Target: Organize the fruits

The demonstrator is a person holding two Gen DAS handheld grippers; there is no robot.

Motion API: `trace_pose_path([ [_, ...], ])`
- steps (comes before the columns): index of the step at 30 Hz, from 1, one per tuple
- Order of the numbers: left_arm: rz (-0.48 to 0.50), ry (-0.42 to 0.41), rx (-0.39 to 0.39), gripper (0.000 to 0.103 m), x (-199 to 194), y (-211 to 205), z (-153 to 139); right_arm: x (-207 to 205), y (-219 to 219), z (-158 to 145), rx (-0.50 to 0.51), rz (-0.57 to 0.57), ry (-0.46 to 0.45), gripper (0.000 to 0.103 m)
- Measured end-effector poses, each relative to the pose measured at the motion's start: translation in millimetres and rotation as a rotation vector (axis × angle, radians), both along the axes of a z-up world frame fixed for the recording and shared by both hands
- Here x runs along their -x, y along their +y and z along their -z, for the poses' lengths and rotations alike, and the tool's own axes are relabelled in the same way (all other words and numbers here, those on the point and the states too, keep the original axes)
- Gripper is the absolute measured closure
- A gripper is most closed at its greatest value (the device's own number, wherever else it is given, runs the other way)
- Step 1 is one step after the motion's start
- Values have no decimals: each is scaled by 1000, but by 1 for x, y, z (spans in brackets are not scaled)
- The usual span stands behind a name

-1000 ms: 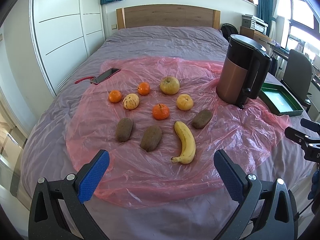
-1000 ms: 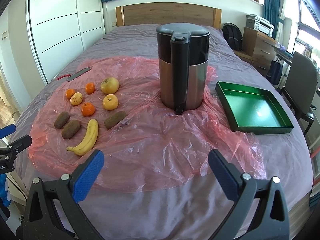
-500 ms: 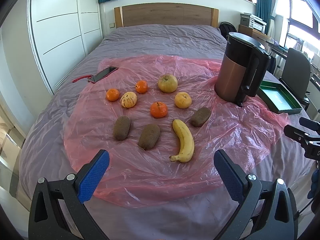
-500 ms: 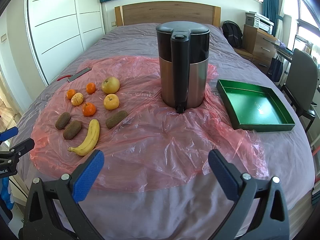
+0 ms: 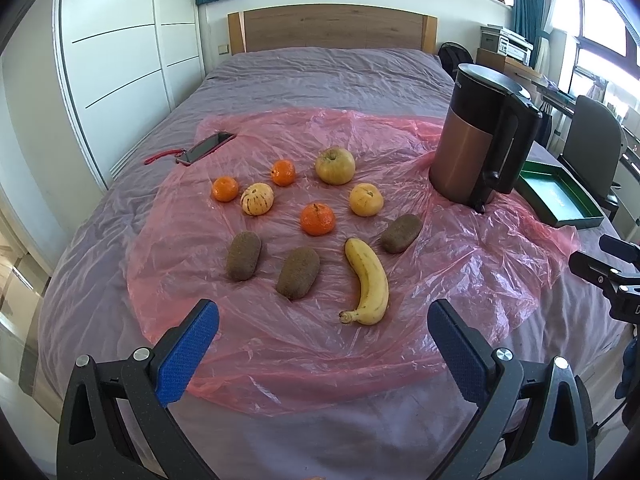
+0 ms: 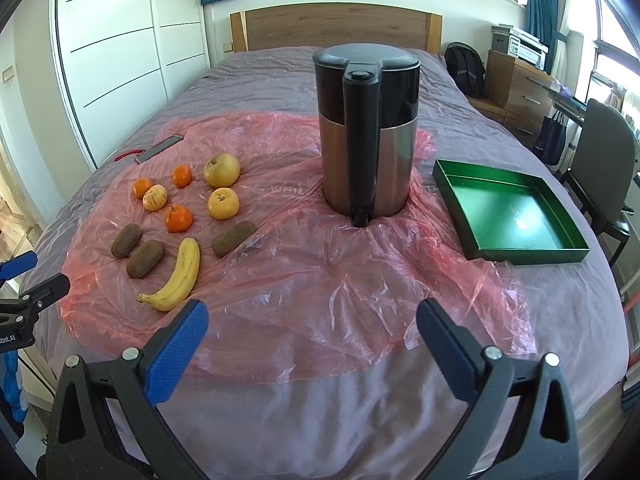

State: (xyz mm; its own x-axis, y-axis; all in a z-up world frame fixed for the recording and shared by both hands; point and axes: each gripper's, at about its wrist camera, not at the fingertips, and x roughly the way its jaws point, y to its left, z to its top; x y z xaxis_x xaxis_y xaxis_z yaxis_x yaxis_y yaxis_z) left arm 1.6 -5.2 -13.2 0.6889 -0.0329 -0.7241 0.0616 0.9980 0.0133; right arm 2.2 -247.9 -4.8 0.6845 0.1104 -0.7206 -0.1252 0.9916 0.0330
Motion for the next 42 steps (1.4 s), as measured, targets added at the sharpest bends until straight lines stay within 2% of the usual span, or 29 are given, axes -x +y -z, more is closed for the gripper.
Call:
trace_pose_path([
  [13, 6, 17, -27, 1, -3, 0, 3, -2, 1, 1, -8, -1, 10, 0],
  [19, -1, 85, 8, 1, -15, 20, 10, -6, 12, 7, -33, -30, 39, 0],
  [32, -95, 209, -12, 1, -54, 103, 35, -44, 84, 31, -90, -190, 145, 0],
  [37, -89, 250, -25, 1, -79, 116, 48, -64, 114, 47, -103, -256, 192, 0],
  [39, -69, 262, -30, 4, -93, 114, 54, -72, 122, 52, -113, -266, 202, 0],
  [42, -36, 291, -29, 17, -115, 111, 63, -86, 132, 59, -110, -284, 221, 0],
])
